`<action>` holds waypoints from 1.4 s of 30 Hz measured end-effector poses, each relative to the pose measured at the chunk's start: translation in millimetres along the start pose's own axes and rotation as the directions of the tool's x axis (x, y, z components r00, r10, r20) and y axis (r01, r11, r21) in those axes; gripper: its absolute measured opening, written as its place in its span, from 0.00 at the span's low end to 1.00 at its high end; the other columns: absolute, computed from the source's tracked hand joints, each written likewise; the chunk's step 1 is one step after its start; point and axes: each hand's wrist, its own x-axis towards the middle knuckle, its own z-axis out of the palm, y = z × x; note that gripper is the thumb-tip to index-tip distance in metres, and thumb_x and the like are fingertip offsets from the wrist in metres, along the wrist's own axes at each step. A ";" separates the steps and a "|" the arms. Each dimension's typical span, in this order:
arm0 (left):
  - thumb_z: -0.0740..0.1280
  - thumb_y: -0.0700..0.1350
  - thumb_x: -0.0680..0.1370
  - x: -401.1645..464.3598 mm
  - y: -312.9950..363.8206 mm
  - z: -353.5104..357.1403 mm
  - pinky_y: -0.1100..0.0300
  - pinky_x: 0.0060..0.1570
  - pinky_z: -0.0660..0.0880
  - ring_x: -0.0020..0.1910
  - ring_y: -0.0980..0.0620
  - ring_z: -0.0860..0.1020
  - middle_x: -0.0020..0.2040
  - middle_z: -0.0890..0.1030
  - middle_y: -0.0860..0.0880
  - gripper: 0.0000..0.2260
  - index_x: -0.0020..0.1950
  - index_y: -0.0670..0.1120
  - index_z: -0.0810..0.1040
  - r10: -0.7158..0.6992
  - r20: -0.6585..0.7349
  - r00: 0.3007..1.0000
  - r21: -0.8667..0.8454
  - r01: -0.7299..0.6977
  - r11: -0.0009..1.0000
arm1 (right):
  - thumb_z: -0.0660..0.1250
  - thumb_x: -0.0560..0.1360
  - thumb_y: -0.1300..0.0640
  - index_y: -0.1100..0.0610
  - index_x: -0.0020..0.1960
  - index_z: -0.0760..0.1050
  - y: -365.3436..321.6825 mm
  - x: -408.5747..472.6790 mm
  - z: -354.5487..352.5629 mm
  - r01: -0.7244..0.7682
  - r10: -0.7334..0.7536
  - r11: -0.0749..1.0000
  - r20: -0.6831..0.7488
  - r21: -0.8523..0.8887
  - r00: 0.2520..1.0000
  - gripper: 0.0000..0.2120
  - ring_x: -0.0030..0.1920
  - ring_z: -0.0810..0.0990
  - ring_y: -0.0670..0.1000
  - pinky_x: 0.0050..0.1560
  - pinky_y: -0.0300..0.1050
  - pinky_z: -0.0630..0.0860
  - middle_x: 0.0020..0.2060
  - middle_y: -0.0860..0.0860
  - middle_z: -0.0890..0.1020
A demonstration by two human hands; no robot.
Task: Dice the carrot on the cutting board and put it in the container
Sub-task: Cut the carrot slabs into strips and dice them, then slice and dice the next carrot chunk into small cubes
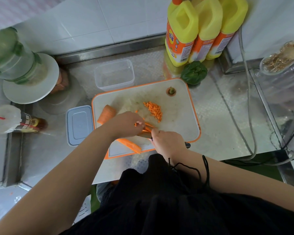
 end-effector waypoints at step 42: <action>0.80 0.54 0.63 39.2 -55.8 56.8 0.55 0.46 0.78 0.47 0.44 0.79 0.53 0.79 0.45 0.27 0.56 0.44 0.77 0.436 -0.152 0.887 0.564 -0.284 0.775 | 0.57 0.80 0.45 0.56 0.45 0.67 46.6 6.2 -18.1 -0.450 0.400 0.799 0.205 0.399 0.893 0.15 0.33 0.76 0.54 0.33 0.47 0.70 0.29 0.48 0.73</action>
